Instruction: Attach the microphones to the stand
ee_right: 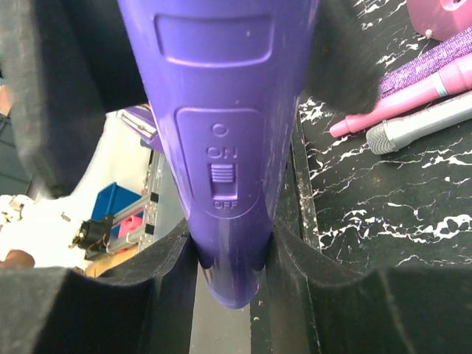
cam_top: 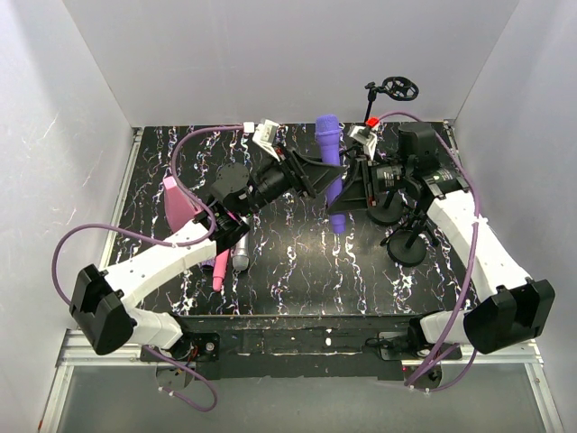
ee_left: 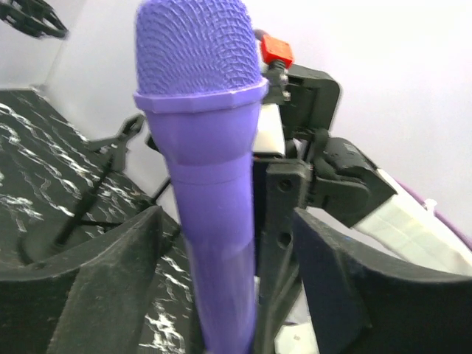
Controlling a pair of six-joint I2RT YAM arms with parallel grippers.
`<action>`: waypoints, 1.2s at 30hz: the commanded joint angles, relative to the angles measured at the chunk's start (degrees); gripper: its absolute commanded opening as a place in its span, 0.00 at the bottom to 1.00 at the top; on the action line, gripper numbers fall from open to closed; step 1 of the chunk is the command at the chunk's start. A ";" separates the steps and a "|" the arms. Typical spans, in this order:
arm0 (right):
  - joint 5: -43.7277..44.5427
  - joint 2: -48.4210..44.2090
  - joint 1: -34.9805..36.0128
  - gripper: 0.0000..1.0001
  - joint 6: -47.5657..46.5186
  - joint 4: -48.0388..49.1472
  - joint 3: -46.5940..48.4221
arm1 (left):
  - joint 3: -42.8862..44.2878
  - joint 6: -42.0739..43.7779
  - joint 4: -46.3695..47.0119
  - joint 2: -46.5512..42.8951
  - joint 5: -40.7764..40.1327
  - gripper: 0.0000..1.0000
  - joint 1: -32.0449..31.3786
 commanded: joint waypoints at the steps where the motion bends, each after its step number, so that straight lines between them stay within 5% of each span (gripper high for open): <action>1: -0.18 -0.85 -1.53 0.04 -15.61 -14.51 7.83 | 1.95 0.02 -4.06 -3.56 5.42 0.78 -0.19; 5: 6.33 1.88 -2.85 0.04 -33.82 -34.49 21.01 | 1.86 0.81 -3.98 -4.44 8.23 0.98 -0.19; 7: 7.39 2.58 -4.08 0.04 -36.47 -38.72 25.24 | 2.47 1.17 -3.28 -4.35 9.47 0.98 -0.19; 13: 9.33 1.36 -7.16 0.04 -37.01 -39.35 28.95 | 5.73 3.01 -4.15 -2.59 11.14 0.98 -0.19; 22: 4.24 -0.58 -7.16 0.05 -34.03 -34.96 21.66 | 8.89 2.22 2.43 3.55 11.58 0.98 -0.19; 31: 2.91 -1.28 -7.16 0.06 -31.04 -31.80 19.72 | 12.42 0.47 3.75 8.57 14.48 0.74 -0.37; 36: 1.25 -1.72 -7.16 0.07 -29.37 -29.95 17.53 | 10.22 -0.85 4.90 8.48 15.01 0.69 -0.54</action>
